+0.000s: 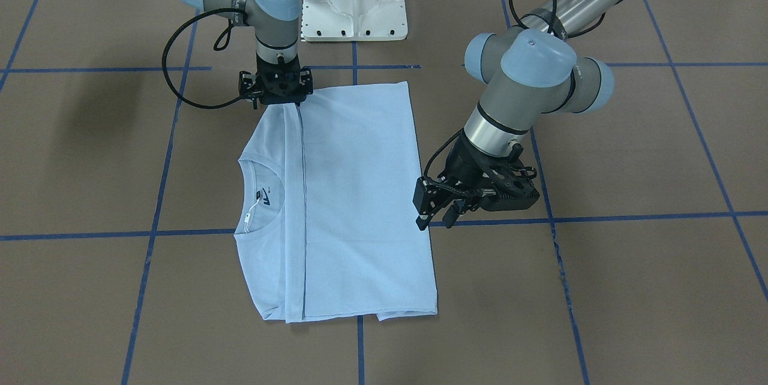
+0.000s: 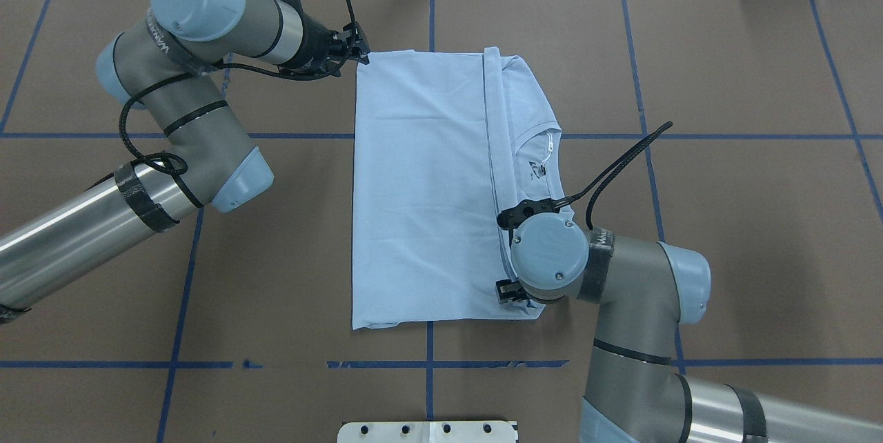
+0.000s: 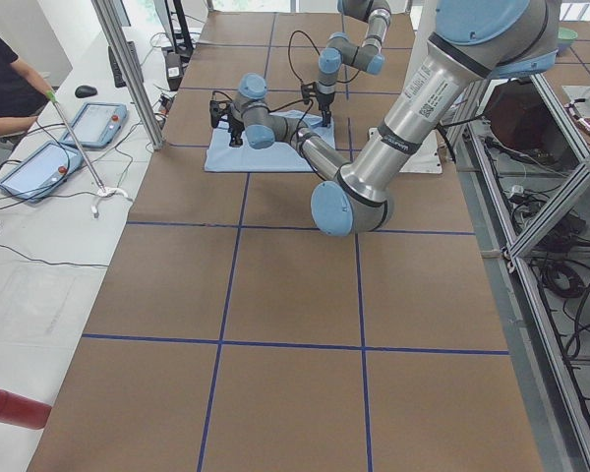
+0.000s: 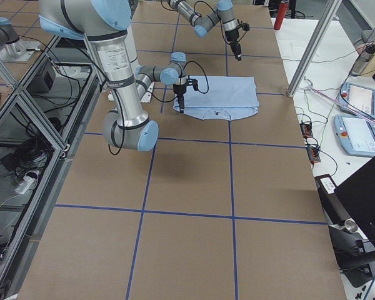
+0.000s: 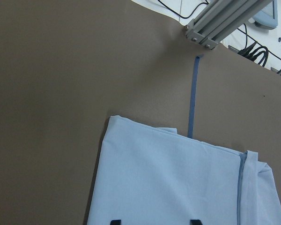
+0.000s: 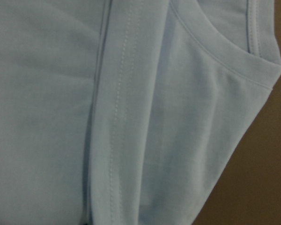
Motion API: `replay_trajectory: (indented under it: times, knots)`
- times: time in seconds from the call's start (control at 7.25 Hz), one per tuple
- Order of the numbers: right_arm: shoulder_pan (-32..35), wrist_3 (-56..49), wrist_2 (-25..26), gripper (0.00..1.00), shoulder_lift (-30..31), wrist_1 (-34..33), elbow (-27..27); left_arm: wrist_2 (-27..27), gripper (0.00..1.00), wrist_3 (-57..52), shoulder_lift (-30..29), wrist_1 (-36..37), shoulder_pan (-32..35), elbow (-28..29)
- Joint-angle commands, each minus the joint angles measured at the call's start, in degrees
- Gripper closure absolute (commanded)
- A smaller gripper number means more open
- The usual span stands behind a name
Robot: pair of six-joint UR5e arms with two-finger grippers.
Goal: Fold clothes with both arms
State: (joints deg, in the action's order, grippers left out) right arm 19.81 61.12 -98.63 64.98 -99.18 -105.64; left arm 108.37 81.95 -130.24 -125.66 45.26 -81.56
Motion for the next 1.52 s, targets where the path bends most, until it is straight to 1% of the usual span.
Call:
replay_trajectory:
  times: [0.0,0.14,0.28,0.41,0.69,0.83,0.97,1.24,1.38]
  knots:
    - [1.27,-4.76,-0.34,0.00,10.89,-0.22,-8.31,0.00,0.42,0.14,-0.01,0.15,-0.08,-0.70]
    - [1.28,-5.13,-0.25,0.00,13.40,-0.22,-10.53,0.00,0.42,0.06,-0.01,0.85,-0.08,-1.14]
    - [0.93,-5.05,0.01,0.00,12.03,-0.22,-9.95,0.00,0.42,0.14,-0.01,0.86,-0.08,-1.32]
    - [2.15,-4.96,0.02,0.00,7.84,-0.31,-7.76,0.09,0.42,0.14,-0.01,0.86,-0.08,-1.41]
    - [4.70,-4.87,0.02,0.00,-3.22,-0.05,1.35,0.09,0.42,0.06,0.51,0.86,-0.08,-2.20]
    - [5.06,-5.13,0.28,0.00,-6.32,0.47,4.79,0.09,0.42,0.06,0.78,0.86,-0.17,-2.29]
    - [5.32,-5.22,0.37,0.00,-7.75,0.48,7.17,0.09,0.42,-0.03,1.21,0.86,-0.17,-2.38]
    - [5.67,-6.89,0.54,0.00,-8.02,0.39,9.12,0.18,0.42,-0.03,1.31,0.77,-0.17,-2.29]
    - [7.07,-8.28,-0.24,0.00,-7.76,0.39,9.57,0.18,0.42,-0.03,1.31,0.85,-0.17,-2.29]
